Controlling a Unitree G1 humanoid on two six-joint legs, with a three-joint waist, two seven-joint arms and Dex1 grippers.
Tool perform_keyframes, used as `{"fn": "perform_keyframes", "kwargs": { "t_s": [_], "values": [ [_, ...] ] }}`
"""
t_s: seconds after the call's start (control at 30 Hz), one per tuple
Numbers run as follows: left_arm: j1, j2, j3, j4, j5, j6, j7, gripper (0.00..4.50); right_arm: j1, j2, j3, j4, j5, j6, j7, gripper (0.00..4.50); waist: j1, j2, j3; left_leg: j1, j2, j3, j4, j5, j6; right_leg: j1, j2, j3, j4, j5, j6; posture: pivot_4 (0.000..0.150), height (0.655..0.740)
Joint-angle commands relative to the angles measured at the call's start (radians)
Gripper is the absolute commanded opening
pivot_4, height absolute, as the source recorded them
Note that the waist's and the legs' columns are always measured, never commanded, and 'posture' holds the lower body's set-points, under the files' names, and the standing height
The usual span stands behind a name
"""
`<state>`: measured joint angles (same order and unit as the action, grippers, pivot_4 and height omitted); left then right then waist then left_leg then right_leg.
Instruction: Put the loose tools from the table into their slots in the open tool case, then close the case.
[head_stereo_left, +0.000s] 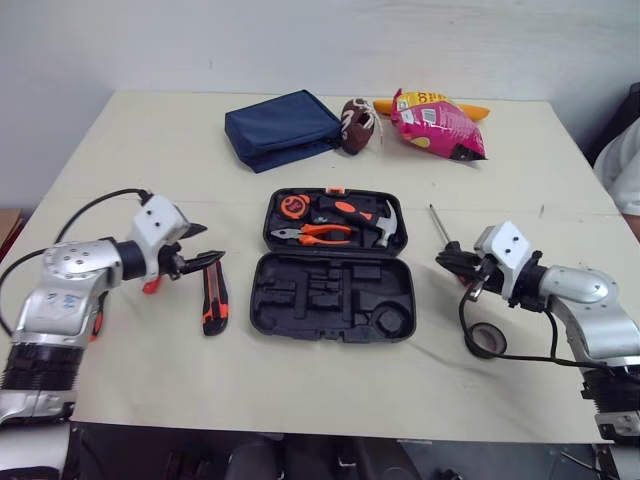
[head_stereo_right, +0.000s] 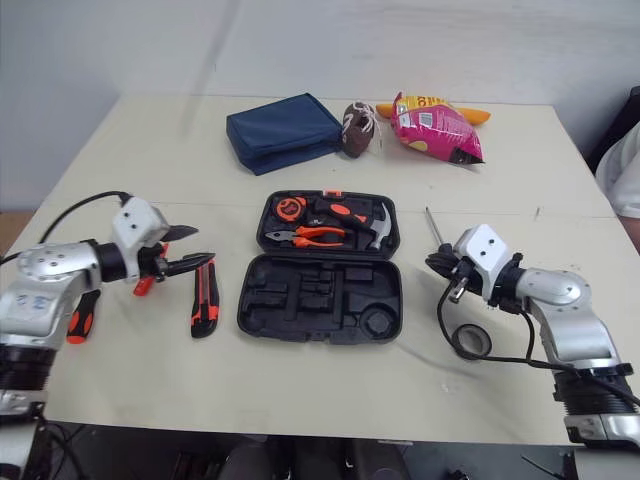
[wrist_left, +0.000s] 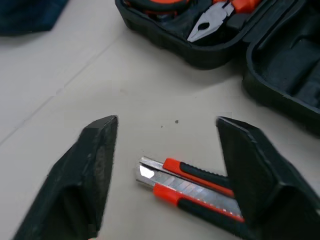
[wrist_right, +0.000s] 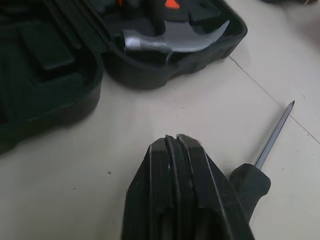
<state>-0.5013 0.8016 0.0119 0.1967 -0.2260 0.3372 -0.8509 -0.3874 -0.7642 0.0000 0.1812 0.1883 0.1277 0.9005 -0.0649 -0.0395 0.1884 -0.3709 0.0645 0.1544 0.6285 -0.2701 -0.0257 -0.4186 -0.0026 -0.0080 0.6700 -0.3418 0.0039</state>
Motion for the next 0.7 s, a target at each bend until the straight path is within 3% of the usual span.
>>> {"fn": "perform_keyframes", "kwargs": {
  "t_s": [0.03, 0.1, 0.33, 0.7],
  "values": [
    [-0.069, -0.049, -0.063, 0.073, 0.077, -0.023, 0.025, 0.87, -0.051, 0.016, 0.028, 0.025, -0.078, -0.036, -0.051, 0.00, 0.003, 0.000, 0.000, 0.000, 0.000, 0.000, 0.002, 0.000, 0.000, 0.000, 0.000, 0.000, 0.001, 0.000, 0.000, 0.150, 0.7400],
    [-0.094, -0.078, -0.087, 0.107, 0.107, -0.053, 0.030, 0.04, -0.067, 0.029, 0.041, 0.038, -0.102, -0.045, -0.063, 0.00, 0.006, 0.000, 0.000, 0.000, 0.000, 0.000, 0.005, 0.000, 0.000, 0.000, 0.000, 0.001, 0.004, 0.000, 0.000, 0.150, 0.7400],
    [-0.120, -0.152, -0.103, 0.130, 0.119, -0.064, 0.010, 0.04, -0.081, 0.067, 0.066, 0.017, -0.114, -0.029, -0.059, 0.00, 0.007, 0.000, 0.000, 0.001, 0.000, 0.000, 0.007, 0.000, 0.000, 0.000, 0.000, 0.001, 0.008, 0.000, 0.000, 0.150, 0.7400],
    [-0.210, -0.275, -0.129, 0.312, 0.172, -0.170, 0.038, 0.04, -0.106, 0.105, 0.091, 0.033, -0.128, -0.058, -0.023, 0.00, 0.010, 0.000, 0.000, 0.001, 0.000, 0.001, 0.009, 0.000, 0.000, 0.000, 0.000, 0.001, 0.010, 0.000, 0.000, 0.150, 0.7400]
  ]
}}
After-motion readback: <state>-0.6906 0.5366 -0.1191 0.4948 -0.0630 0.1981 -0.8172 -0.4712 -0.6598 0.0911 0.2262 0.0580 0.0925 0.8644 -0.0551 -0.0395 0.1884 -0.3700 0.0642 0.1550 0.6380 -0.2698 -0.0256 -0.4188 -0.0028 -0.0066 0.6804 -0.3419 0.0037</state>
